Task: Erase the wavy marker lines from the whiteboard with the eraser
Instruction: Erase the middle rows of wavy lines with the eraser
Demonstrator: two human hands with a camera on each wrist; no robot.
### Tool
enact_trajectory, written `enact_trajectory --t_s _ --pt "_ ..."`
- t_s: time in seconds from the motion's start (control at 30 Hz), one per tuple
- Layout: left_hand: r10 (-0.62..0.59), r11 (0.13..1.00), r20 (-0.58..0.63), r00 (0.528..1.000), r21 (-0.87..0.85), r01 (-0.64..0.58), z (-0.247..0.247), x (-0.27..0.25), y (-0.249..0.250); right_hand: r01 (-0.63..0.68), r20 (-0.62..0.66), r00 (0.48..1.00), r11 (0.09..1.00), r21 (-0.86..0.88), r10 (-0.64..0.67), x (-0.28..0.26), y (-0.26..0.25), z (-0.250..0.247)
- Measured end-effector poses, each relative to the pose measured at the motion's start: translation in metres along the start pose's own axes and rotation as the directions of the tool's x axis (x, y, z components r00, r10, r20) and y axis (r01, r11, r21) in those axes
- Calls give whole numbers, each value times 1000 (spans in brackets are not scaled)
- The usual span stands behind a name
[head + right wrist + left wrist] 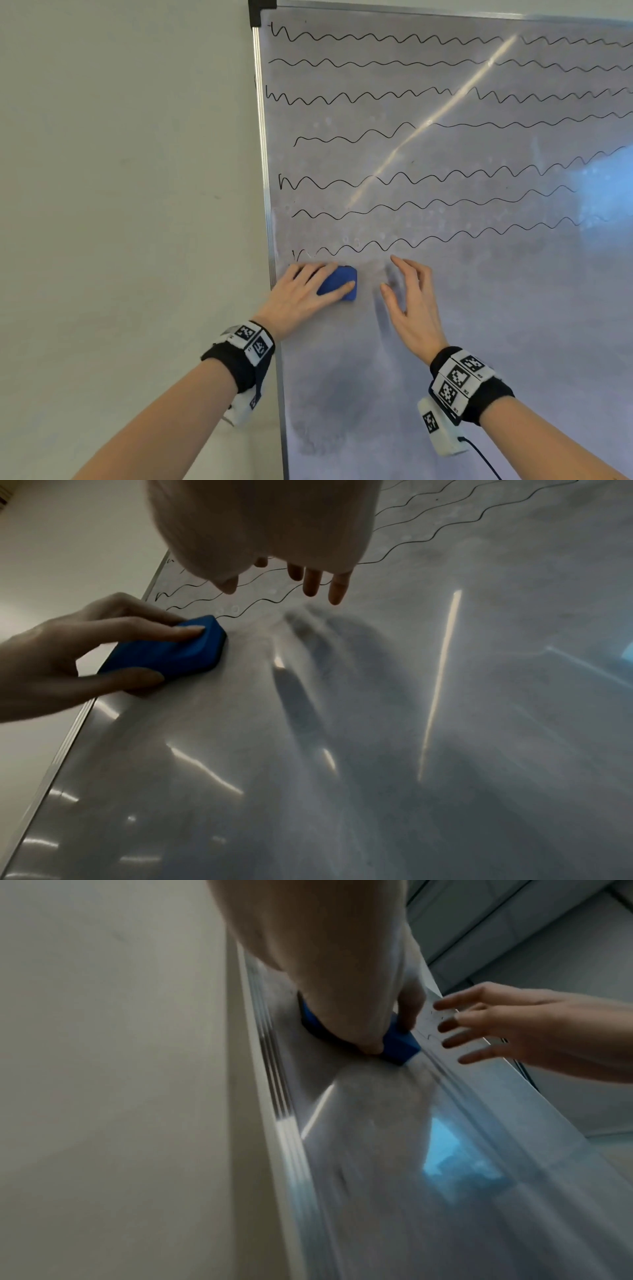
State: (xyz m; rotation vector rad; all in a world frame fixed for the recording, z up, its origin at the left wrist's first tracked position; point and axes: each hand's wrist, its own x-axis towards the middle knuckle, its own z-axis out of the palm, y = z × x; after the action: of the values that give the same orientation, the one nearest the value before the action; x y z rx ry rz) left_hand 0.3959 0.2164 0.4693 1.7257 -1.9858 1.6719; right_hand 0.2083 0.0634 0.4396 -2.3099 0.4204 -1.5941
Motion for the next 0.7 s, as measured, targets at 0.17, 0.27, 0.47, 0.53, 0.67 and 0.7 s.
enact_trajectory --t_s 0.17,0.27,0.47,0.53,0.67,0.7 --pt "-253 967 -2 967 -8 253 -15 24 -37 -12 -12 1000 1000 3 12 6 2 -4" --pt "-213 976 27 977 -27 214 -10 22 -17 -4 -11 1000 1000 9 4 4 2 -5" --pt "-11 1000 44 999 -12 11 -11 23 -30 -16 -17 1000 1000 4 16 6 8 -20" --pt "-143 990 1 990 -6 143 -12 23 -35 -28 -18 999 1000 9 28 4 12 -26" --pt "-192 981 -35 981 5 192 -4 39 -6 -35 -8 999 999 19 35 -3 22 -36" --pt "-168 986 -26 985 4 168 -1 47 3 -31 -9 999 999 20 32 -4 24 -37"
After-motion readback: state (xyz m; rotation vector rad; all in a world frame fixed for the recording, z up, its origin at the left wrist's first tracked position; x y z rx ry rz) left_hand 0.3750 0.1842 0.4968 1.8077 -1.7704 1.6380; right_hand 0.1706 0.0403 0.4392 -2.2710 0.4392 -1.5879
